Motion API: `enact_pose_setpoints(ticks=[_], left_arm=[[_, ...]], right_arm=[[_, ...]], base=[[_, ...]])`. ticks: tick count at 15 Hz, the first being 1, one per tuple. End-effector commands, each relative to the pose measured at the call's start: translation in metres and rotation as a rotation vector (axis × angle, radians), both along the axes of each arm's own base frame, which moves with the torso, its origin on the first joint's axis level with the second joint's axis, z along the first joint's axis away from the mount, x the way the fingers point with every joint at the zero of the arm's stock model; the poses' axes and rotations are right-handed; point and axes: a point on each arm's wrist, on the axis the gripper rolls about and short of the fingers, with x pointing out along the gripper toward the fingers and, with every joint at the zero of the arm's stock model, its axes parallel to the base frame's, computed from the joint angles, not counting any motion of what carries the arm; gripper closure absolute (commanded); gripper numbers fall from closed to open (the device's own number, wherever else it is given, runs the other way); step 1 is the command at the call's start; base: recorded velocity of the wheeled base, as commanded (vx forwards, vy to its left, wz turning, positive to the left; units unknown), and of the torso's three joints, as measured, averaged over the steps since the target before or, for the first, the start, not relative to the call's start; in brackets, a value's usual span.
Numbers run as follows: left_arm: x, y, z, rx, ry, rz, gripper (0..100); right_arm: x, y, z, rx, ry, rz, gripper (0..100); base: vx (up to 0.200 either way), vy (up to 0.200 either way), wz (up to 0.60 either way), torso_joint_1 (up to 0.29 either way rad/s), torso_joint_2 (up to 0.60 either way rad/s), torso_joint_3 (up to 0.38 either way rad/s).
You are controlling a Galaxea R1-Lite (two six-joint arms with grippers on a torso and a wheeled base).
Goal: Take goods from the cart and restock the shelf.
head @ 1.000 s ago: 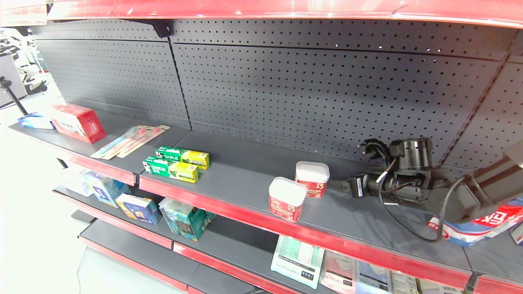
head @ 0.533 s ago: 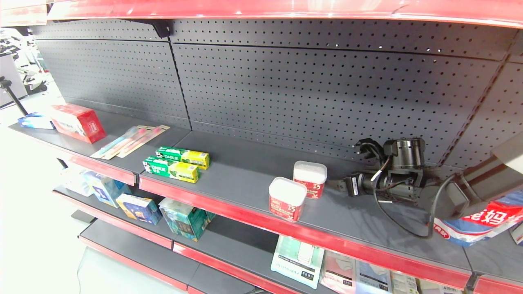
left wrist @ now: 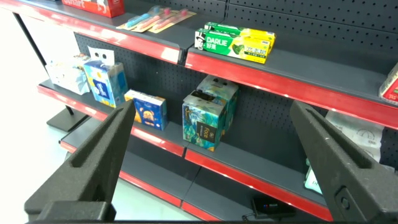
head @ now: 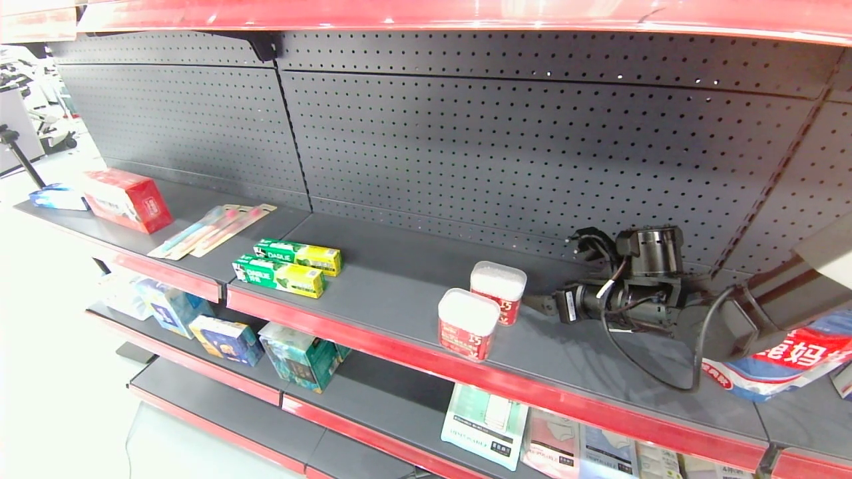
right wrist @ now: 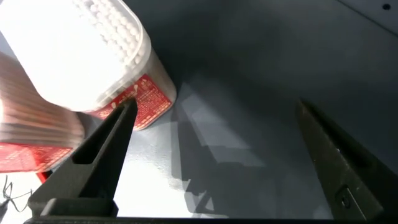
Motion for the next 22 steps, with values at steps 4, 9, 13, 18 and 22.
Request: enact_pose_setpoints(ticks=[4, 9, 13, 18, 22], left_arm=[[0.0, 0.0, 0.0, 0.0, 0.001, 0.001, 0], [0.0, 0.0, 0.0, 0.0, 0.001, 0.0, 0], [0.0, 0.0, 0.0, 0.0, 0.001, 0.0, 0], [0.0, 0.0, 0.0, 0.0, 0.001, 0.0, 0], [0.0, 0.0, 0.0, 0.0, 0.001, 0.0, 0]], right_arm=[[0.002, 0.004, 0.002, 0.003, -0.015, 0.011, 0], [0.004, 0.006, 0.004, 0.006, -0.024, 0.012, 0], [0.001, 0.002, 0.016, 0.014, -0.053, 0.005, 0], [-0.013, 0.003, 0.044, 0.034, -0.124, 0.016, 0], [-0.032, 0.009, 0.059, 0.046, -0.157, 0.05, 0]], base=[[0.0, 0.0, 0.0, 0.0, 0.0, 0.0], [0.0, 0.0, 0.0, 0.0, 0.0, 0.0], [0.0, 0.0, 0.0, 0.0, 0.0, 0.0], [0.0, 0.0, 0.0, 0.0, 0.0, 0.0], [0.0, 0.0, 0.0, 0.0, 0.0, 0.0]])
